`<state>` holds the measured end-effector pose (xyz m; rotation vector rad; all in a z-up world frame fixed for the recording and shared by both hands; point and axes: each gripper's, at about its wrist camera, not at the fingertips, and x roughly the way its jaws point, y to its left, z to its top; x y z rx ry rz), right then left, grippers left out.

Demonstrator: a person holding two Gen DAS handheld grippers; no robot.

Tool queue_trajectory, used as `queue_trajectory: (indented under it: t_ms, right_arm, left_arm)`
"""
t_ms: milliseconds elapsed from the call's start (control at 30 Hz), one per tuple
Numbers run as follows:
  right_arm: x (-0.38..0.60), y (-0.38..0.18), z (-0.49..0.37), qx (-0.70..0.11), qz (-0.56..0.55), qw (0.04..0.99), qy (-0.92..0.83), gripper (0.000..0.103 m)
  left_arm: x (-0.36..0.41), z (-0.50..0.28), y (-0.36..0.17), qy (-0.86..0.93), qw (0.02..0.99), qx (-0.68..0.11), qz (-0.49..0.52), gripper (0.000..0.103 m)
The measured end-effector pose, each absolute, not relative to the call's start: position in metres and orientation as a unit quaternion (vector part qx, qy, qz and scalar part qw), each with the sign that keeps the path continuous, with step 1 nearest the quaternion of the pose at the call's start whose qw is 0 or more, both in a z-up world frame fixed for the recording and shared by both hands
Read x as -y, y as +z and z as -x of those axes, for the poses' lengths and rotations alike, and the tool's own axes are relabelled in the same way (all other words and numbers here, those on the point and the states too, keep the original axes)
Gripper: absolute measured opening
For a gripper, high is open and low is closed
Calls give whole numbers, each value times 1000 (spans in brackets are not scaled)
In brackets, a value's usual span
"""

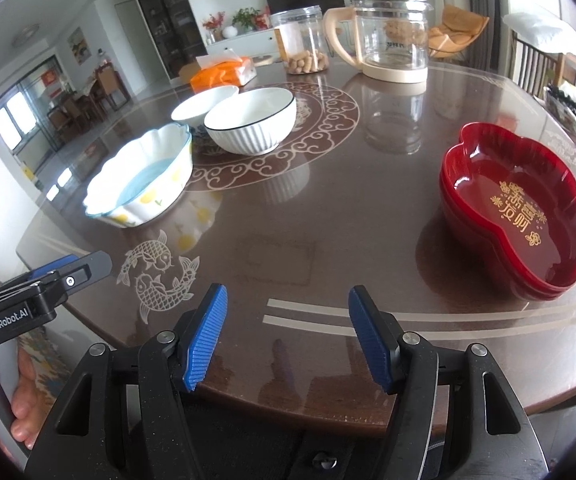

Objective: Organize plates and bowls
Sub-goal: 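Open the right gripper and withdraw it from the red plate stack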

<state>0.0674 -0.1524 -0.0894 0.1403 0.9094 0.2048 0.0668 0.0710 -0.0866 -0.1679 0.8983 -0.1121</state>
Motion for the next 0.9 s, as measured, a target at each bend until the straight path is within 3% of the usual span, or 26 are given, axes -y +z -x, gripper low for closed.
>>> queue_trajectory:
  t_ms: [900]
  right_arm:
    - [146,-87,-70,-426,-66,897,95,67]
  left_arm:
    - [-134,-69,-88,12,899,-433,66,80]
